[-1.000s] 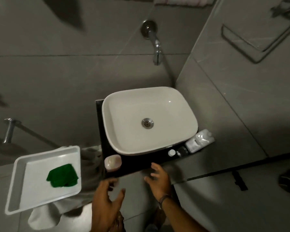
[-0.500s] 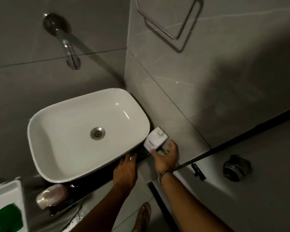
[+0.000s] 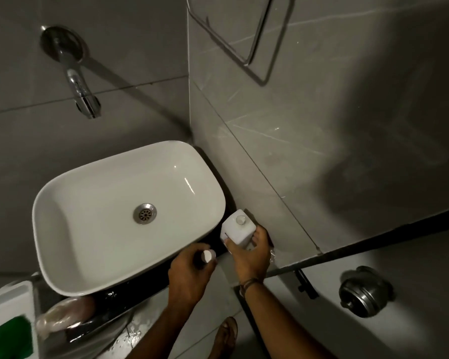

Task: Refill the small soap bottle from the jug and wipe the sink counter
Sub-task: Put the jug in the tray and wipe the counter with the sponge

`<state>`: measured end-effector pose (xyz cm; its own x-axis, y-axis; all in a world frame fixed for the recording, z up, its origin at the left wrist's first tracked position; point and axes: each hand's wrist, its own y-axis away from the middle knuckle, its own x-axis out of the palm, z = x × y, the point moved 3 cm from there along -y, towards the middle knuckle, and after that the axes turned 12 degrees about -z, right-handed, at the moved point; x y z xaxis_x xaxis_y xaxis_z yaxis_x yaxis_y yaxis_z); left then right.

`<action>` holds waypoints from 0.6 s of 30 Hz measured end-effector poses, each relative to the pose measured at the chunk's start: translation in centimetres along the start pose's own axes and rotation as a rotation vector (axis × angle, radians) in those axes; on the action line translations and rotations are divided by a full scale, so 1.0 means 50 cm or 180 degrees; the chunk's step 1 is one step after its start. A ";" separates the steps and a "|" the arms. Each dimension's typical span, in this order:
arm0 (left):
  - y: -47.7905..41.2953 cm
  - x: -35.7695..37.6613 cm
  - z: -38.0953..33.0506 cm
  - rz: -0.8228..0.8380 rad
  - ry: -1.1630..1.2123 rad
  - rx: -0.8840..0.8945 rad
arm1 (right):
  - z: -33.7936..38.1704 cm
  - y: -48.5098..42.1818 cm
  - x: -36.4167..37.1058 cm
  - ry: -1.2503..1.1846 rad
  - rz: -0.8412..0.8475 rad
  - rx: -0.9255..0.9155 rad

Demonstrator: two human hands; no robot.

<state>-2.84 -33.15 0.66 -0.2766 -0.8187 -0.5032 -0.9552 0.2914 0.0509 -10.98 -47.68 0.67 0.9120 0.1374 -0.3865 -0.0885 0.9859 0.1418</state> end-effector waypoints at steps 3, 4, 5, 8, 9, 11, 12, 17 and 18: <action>-0.004 -0.051 -0.089 0.0025 0.1227 -0.0132 | 0.023 0.028 -0.035 0.0038 0.0037 -0.0173; -0.010 -0.069 -0.125 0.0077 0.1399 -0.0069 | 0.034 0.041 -0.044 -0.0002 0.0088 -0.0204; -0.018 -0.087 -0.161 0.0101 0.1467 0.0008 | 0.050 0.055 -0.052 -0.0065 0.0150 -0.0239; -0.040 -0.137 -0.240 0.0089 0.1174 0.0373 | 0.111 0.104 -0.064 -0.0246 0.0276 -0.0472; -0.043 -0.154 -0.260 0.0123 0.1020 0.0541 | 0.136 0.121 -0.067 -0.0268 0.0294 -0.0558; -0.050 -0.192 -0.293 0.0208 0.0790 0.0851 | 0.180 0.151 -0.065 -0.0311 0.0327 -0.0663; -0.054 -0.212 -0.307 0.0211 0.0685 0.0986 | 0.198 0.163 -0.063 -0.0319 0.0349 -0.0669; -0.075 -0.336 -0.362 0.0153 0.0292 0.1489 | 0.277 0.239 -0.061 -0.0491 0.0378 -0.0762; -0.078 -0.358 -0.364 0.0283 0.0352 0.1483 | 0.288 0.255 -0.061 -0.0549 0.0393 -0.0773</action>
<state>3.95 -28.63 25.17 -0.3885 -0.8210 -0.4183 -0.7858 0.5323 -0.3149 -9.13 -36.88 16.79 0.9410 0.2597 -0.2170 -0.2767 0.9595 -0.0518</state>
